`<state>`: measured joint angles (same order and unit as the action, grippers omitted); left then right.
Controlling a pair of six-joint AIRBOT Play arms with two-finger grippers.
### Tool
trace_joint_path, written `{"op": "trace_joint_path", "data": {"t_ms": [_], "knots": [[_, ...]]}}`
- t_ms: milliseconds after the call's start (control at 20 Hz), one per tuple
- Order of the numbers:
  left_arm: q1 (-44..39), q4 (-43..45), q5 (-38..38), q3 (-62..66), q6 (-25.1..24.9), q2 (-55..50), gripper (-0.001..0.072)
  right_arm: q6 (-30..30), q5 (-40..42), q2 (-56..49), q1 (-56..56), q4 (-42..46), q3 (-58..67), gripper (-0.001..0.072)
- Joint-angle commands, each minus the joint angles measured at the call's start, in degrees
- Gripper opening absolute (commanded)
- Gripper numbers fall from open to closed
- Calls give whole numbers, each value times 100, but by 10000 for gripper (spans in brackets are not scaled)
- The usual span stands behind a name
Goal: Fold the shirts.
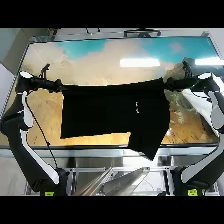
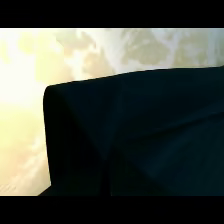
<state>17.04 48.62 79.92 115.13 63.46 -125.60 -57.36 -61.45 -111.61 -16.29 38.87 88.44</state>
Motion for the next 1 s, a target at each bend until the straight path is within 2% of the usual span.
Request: {"op": "trace_joint_path", "data": {"t_ms": [0, 200, 350, 400, 450, 500, 700, 850, 900, 950], "knots": [[-87, 188, -131, 7, 4, -4, 6, -59, 72, -122, 85, 232, -46, 18], [-192, 289, -50, 9, 17, -2, 6, -125, 179, -190, 229, 254, -39, 19], [-214, 634, -50, 11, 415, 122, 18, -140, 192, -79, 247, 278, -31, 35], [-212, 850, 15, 13, 568, 192, 198, -140, 136, -4, 245, 343, -31, 228], [-210, 986, 131, 13, 754, 271, 293, -144, 66, 101, 243, 494, -24, 326], [-175, 1102, 245, 13, 909, 396, 293, -225, 2, 240, 232, 715, -13, 326], [94, 1429, 793, 7, 1596, 1172, 293, -1547, -470, 1296, 138, 2457, 37, 323], [184, 1445, 1530, -273, 1784, 1897, 290, -2455, -1434, 2124, 24, 3442, -240, 323], [179, 1497, 1602, -671, 1777, 2262, 290, -2503, -1751, 2391, 4, 3508, -481, 323], [179, 1578, 1561, -1196, 1757, 2660, 290, -2612, -2020, 2712, -20, 3515, -844, 274]]}}
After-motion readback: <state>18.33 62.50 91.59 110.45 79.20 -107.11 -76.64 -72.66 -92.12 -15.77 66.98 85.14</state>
